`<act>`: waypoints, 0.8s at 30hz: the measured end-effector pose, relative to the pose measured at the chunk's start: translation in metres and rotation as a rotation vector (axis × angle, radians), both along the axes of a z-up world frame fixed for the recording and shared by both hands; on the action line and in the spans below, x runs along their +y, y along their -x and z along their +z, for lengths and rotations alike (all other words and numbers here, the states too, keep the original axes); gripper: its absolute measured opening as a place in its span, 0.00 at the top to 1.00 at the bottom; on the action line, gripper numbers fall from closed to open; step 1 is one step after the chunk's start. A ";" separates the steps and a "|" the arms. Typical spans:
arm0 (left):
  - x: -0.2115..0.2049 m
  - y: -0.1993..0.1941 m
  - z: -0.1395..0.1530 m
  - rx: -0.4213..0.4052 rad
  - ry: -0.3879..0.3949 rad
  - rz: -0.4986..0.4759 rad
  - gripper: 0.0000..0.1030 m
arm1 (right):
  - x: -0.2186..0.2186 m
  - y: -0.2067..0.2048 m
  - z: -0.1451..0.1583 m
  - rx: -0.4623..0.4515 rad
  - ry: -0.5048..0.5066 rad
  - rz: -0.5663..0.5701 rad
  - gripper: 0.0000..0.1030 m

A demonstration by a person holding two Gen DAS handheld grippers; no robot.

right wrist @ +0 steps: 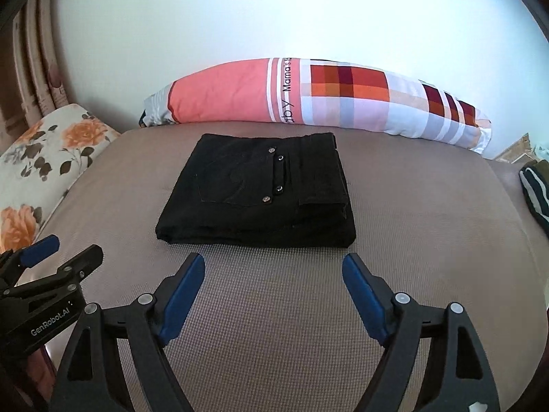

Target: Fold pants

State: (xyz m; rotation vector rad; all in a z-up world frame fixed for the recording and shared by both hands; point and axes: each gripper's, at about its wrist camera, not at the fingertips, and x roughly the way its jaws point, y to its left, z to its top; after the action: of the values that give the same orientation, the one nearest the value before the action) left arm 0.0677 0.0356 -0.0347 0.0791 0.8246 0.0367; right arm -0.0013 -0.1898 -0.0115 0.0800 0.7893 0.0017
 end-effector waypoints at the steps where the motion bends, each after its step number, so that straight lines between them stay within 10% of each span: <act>1: 0.000 0.002 0.000 -0.001 -0.003 0.000 0.26 | 0.000 0.002 -0.001 0.003 -0.011 0.001 0.21; 24: -0.005 0.008 -0.011 0.045 0.008 -0.030 0.26 | 0.002 0.007 -0.011 0.037 -0.015 -0.014 0.20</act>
State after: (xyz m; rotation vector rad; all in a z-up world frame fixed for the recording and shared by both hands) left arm 0.0597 0.0306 -0.0458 0.0847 0.8688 0.0030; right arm -0.0082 -0.1876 -0.0225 0.1002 0.8253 -0.0069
